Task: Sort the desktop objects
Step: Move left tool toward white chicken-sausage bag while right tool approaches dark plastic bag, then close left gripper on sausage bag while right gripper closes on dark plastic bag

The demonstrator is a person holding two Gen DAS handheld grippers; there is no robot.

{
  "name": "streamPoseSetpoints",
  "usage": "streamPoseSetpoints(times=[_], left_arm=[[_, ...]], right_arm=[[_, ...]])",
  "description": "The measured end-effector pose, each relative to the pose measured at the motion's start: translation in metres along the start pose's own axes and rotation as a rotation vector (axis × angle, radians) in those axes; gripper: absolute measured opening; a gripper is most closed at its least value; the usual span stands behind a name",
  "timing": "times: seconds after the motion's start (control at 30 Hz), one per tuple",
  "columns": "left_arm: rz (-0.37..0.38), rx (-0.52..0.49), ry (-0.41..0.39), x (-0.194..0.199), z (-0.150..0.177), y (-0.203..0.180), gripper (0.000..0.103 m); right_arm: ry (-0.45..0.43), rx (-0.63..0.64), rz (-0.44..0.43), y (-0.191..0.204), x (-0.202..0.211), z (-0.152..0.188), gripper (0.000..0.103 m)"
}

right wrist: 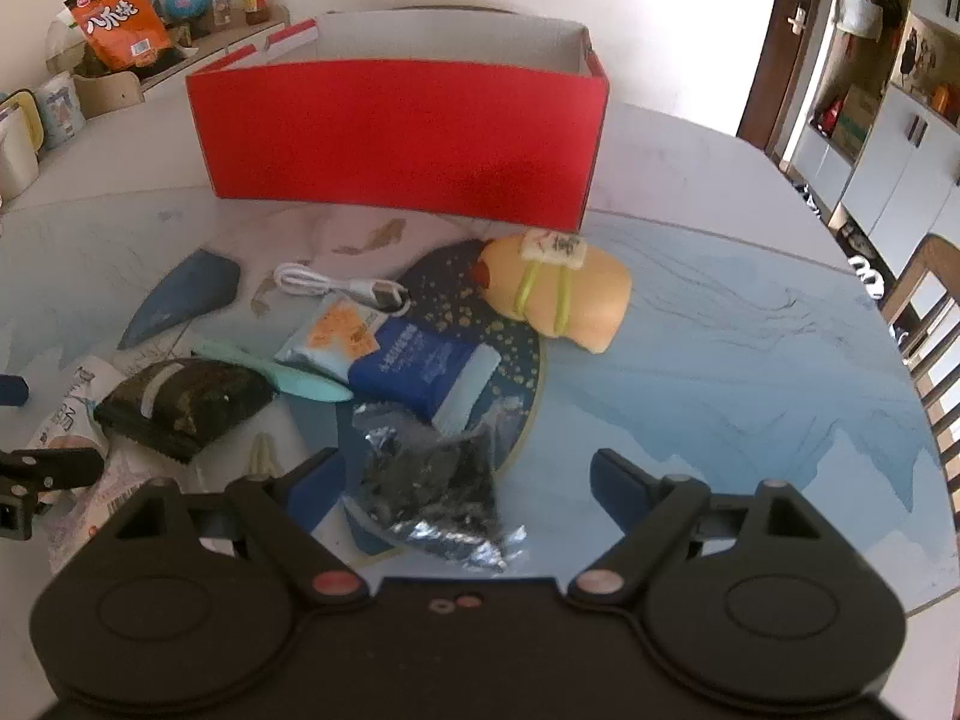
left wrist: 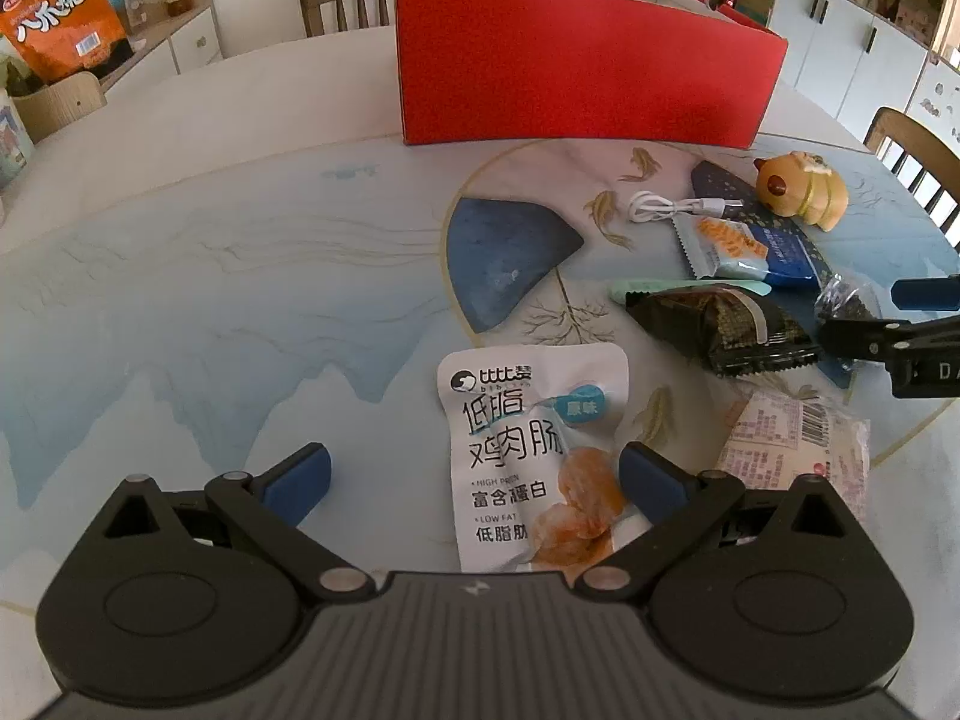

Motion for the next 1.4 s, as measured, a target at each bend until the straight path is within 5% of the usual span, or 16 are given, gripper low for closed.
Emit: streamPoseSetpoints(times=[0.37, 0.63, 0.8, 0.9, 1.3, 1.37, 1.4], left_arm=[[-0.002, -0.023, -0.038, 0.000, 0.000, 0.000, 0.095], [0.016, -0.048, -0.058, 0.004, -0.003, -0.007, 0.061], [0.016, -0.052, -0.063, 0.005, -0.006, -0.010, 0.050], [-0.004, -0.073, -0.096, 0.009, -0.008, -0.013, 0.029], [0.025, -0.062, -0.069, 0.012, -0.014, -0.011, 0.027], [0.041, -0.058, -0.064, 0.012, -0.013, -0.010, 0.031], [0.053, -0.054, -0.063, 0.013, -0.012, -0.010, 0.046]], right_arm=[[0.022, -0.031, -0.021, -0.005, -0.007, 0.005, 0.079], [0.018, -0.030, -0.023, -0.008, -0.006, 0.002, 0.064], [0.018, -0.028, -0.020, -0.009, -0.004, 0.001, 0.052], [0.015, -0.029, -0.016, -0.010, -0.002, 0.000, 0.046], [0.015, -0.018, -0.007, -0.013, 0.003, 0.000, 0.040], [0.016, -0.019, -0.005, -0.014, 0.004, 0.000, 0.041], [0.018, -0.020, -0.007, -0.014, 0.004, 0.001, 0.041]])
Point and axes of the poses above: each gripper's, at about its wrist camera, not at the fingertips, and x roughly against the way its jaws point, y to its left, z to its underside, the point moved 3 cm from there along -x, roughly the way its jaws point
